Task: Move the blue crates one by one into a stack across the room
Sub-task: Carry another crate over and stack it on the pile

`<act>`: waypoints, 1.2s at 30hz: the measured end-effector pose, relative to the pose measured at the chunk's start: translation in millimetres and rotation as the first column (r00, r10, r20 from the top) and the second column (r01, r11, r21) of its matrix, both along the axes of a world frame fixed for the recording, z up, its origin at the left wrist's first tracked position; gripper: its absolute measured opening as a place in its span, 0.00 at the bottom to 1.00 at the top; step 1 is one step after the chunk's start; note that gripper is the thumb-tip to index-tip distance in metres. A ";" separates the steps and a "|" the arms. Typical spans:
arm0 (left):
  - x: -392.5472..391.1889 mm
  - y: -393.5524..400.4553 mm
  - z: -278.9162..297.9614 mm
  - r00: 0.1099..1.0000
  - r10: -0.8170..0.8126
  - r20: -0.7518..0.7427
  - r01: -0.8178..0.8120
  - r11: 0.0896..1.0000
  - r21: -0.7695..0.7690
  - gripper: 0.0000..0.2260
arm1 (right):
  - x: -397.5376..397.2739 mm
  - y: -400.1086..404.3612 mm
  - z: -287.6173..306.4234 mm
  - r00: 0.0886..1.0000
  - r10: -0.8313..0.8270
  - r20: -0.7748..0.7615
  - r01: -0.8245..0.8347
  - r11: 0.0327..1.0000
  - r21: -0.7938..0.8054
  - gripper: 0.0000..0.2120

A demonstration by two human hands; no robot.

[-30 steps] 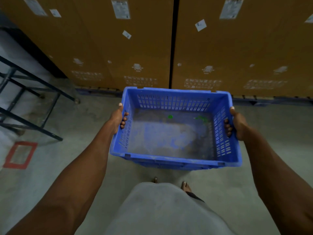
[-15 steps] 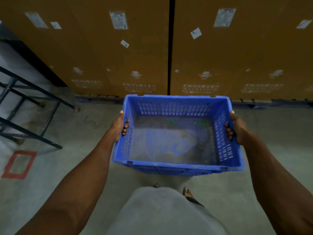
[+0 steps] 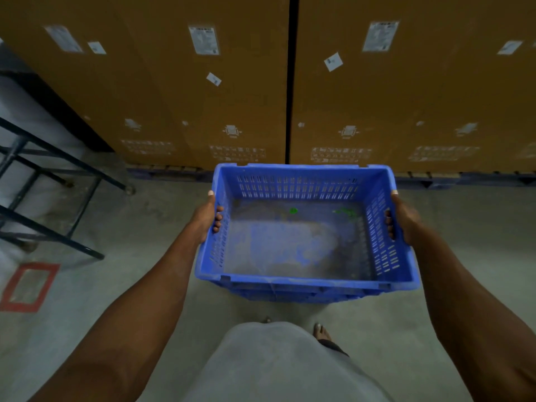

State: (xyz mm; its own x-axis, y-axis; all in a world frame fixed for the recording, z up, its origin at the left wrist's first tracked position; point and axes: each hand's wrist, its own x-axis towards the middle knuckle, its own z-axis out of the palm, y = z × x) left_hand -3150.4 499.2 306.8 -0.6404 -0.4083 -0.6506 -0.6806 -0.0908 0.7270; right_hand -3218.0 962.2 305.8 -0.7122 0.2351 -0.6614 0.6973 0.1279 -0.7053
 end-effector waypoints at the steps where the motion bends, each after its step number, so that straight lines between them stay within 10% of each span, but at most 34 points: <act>1: -0.9 -0.8 -2.7 1.000 0.000 -0.009 -0.001 1.000 -0.025 0.25 | 0.6 1.4 -2.4 1.000 0.006 -0.030 -0.006 1.000 0.027 0.29; 4: 0.6 -4.6 -7.5 0.995 -0.097 -0.020 0.084 0.932 -0.352 0.25 | 2.6 4.8 -7.1 0.991 0.098 -0.089 -0.060 0.933 0.356 0.28; 7: 10.2 -3.0 1.2 0.976 -0.215 0.031 0.168 0.658 -0.734 0.27 | 15.7 -5.0 1.1 0.948 0.284 -0.145 -0.121 0.742 0.660 0.31; 14: 56.1 38.8 28.1 0.856 -0.504 -0.116 0.047 0.299 -0.953 0.29 | 54.5 -58.0 25.2 0.779 0.542 -0.317 -0.144 0.645 0.750 0.40; 27: 237.3 85.8 47.4 0.990 0.006 -0.138 -0.134 0.310 -0.941 0.30 | 126.2 -180.7 51.4 0.280 0.855 -0.437 -0.521 0.517 0.679 0.37; 36: 456.2 110.7 44.6 0.832 0.538 -0.138 -0.323 0.265 -0.909 0.29 | 255.9 -292.8 48.5 -0.236 0.860 -0.452 -0.709 0.166 0.686 0.37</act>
